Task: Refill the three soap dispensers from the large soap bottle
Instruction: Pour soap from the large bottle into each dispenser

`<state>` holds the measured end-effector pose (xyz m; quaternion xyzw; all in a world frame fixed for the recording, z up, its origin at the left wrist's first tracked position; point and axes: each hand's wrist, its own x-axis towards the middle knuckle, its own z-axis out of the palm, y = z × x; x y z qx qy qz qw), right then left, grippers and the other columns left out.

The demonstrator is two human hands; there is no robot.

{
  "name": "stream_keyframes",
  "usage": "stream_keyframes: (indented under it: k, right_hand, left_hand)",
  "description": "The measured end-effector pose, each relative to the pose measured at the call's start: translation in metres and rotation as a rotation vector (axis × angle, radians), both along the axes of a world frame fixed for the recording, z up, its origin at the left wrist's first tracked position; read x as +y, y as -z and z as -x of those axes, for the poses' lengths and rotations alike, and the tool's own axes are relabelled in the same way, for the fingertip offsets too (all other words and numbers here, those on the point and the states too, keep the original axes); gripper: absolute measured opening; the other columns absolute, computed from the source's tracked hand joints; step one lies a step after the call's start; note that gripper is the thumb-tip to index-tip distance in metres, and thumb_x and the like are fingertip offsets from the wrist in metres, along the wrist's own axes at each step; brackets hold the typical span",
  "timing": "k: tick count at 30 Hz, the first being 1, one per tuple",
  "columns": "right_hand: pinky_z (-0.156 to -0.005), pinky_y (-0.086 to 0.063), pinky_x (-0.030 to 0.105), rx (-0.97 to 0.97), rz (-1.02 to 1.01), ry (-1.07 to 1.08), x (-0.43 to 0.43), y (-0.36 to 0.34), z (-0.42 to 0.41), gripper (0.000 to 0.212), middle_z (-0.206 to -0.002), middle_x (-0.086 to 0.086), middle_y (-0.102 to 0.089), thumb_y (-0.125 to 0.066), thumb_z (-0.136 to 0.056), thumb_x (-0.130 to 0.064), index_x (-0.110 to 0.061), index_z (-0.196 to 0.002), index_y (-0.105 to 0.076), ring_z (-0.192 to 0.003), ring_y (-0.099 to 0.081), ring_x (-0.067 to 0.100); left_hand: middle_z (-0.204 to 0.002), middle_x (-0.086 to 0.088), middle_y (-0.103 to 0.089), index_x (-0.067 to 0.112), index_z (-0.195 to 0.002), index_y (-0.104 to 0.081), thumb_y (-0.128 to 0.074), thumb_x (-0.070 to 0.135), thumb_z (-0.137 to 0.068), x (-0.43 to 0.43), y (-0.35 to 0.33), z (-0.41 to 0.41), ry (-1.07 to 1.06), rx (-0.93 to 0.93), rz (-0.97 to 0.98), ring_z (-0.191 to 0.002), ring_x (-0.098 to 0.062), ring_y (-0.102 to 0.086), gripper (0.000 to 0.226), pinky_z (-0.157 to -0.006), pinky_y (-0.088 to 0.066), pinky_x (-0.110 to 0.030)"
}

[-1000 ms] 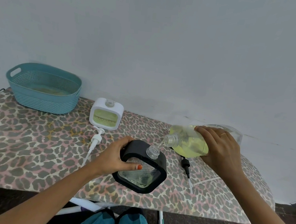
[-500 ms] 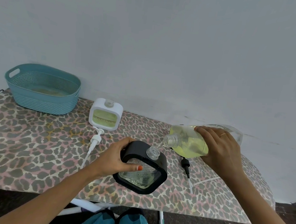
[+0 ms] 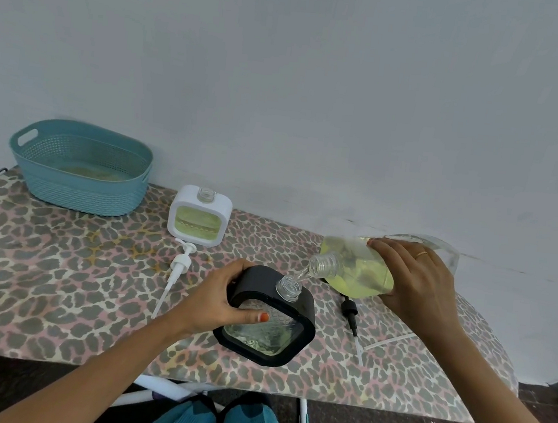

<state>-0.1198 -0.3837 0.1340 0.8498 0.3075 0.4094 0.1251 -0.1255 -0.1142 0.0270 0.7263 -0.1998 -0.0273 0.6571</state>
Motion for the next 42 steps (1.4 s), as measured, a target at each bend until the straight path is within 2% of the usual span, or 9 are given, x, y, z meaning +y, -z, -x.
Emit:
stream_keyframes:
  k: [8,14,22,42]
  right_hand:
    - [-0.063,-0.052,0.030,0.009,0.011,0.019,-0.0012,-0.0006,-0.0008,0.071,-0.089,0.007,-0.073,-0.090,-0.044,-0.009,-0.012,-0.103,-0.051,-0.074,-0.069,0.026]
    - [-0.061,-0.052,0.031,0.004,0.009,0.007,0.0003,-0.0030,0.0012,0.065,-0.087,0.009,-0.073,-0.090,-0.046,-0.012,-0.009,-0.101,-0.054,-0.073,-0.070,0.027]
    - [-0.061,-0.051,0.028,-0.001,0.027,0.034,-0.0008,-0.0042,0.0014,0.073,-0.088,0.006,-0.073,-0.090,-0.041,-0.005,-0.012,-0.103,-0.051,-0.074,-0.069,0.025]
    - [-0.059,-0.050,0.027,-0.010,0.029,0.037,0.0000,-0.0080,0.0042,0.073,-0.087,0.006,-0.073,-0.090,-0.042,-0.005,-0.012,-0.103,-0.050,-0.071,-0.069,0.025]
  left_hand:
    - [-0.091,0.026,-0.064,0.028,-0.097,-0.052,-0.074,0.070,-0.043,-0.0013,0.0010,0.0012,-0.018,-0.003,0.000,-0.084,0.001,-0.063,0.071,-0.074,-0.049,-0.012]
    - [-0.090,0.024,-0.066,0.026,-0.096,-0.053,-0.076,0.068,-0.042,-0.0028,0.0018,0.0017,-0.020,0.015,0.031,-0.085,0.000,-0.064,0.072,-0.073,-0.049,-0.012]
    - [-0.093,0.019,-0.067,0.026,-0.098,-0.054,-0.077,0.067,-0.042,-0.0031,0.0052,0.0009,-0.030,0.022,0.045,-0.088,-0.006,-0.065,0.073,-0.076,-0.051,-0.016]
    - [-0.092,0.015,-0.068,0.026,-0.097,-0.054,-0.077,0.066,-0.042,-0.0054,0.0066,0.0017,-0.033,0.023,0.066,-0.087,-0.005,-0.065,0.072,-0.074,-0.051,-0.015]
